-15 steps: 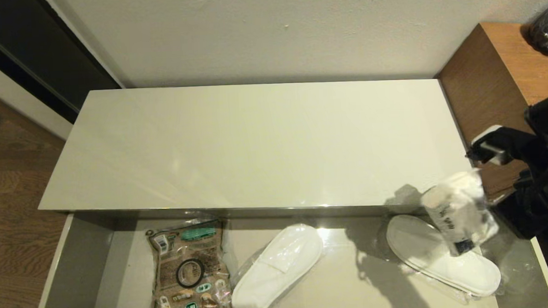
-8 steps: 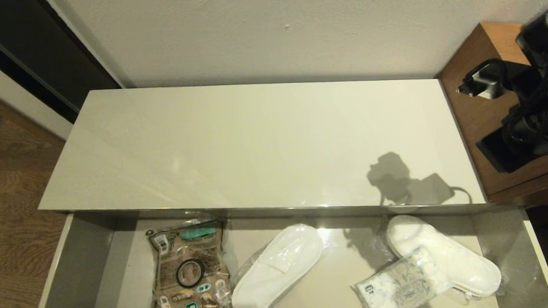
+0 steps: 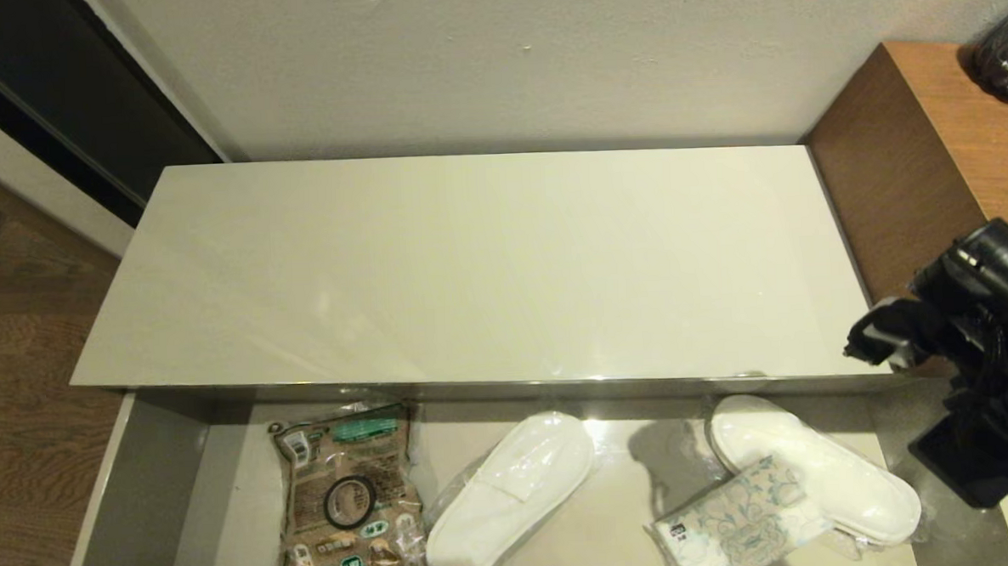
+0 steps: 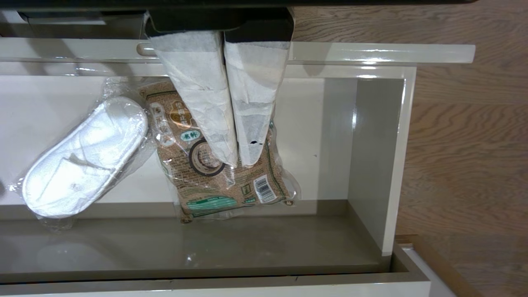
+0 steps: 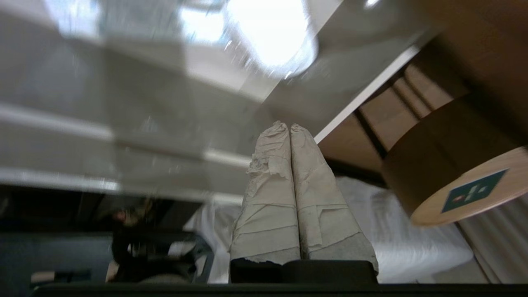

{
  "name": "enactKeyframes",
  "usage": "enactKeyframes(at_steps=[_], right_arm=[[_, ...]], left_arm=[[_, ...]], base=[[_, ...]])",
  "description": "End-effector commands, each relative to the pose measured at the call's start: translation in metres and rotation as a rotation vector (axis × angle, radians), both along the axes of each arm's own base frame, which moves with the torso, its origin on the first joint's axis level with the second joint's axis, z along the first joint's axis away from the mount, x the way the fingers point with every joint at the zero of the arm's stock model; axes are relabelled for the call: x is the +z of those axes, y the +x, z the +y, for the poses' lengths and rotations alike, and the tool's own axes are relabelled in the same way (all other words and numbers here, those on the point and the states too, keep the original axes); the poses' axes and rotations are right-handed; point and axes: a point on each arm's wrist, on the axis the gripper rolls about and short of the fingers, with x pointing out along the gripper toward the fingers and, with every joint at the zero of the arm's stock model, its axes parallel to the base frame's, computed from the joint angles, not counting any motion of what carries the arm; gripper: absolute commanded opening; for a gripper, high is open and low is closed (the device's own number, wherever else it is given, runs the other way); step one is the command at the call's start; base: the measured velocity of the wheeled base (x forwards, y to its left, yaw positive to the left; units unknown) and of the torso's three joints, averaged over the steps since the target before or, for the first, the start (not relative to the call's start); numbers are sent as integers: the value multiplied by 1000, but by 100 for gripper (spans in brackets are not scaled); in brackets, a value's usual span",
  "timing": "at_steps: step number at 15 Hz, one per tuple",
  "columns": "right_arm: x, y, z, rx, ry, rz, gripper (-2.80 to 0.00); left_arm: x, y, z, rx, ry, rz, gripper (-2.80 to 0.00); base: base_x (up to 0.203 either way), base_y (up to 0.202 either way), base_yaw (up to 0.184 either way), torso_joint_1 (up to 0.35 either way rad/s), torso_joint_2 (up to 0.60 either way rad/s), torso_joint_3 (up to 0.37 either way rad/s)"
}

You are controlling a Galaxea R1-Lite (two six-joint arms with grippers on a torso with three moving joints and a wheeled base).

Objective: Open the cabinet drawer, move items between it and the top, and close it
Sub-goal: Take out the tissue from the drawer

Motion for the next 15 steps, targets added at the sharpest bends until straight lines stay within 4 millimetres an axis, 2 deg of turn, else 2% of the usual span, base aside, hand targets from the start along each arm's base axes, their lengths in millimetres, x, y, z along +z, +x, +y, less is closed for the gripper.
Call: enactKeyframes(at_steps=[1, 3, 4, 5, 9, 15], right_arm=[[-32, -23, 0, 37, -39, 89, -280], [-55, -30, 4, 70, -50, 111, -280], [-65, -25, 9, 81, -47, 110, -280], [-72, -19, 13, 88, -47, 114, 0], [-99, 3, 27, 96, -65, 152, 0], [-162, 29, 45, 107, -69, 148, 0]], left_arm=[[0, 0, 0, 0, 0, 2, -280], [0, 0, 0, 2, 0, 2, -280], [0, 0, 0, 0, 0, 2, -280], [0, 0, 0, 0, 0, 2, -280], [0, 0, 0, 0, 0, 1, -280], [0, 0, 0, 0, 0, 2, -280]], base=[[0, 0, 0, 0, 0, 0], [0, 0, 0, 0, 0, 0], [0, 0, 0, 0, 0, 0], [0, 0, 0, 0, 0, 0], [0, 0, 0, 0, 0, 0], [0, 0, 0, 0, 0, 0]])
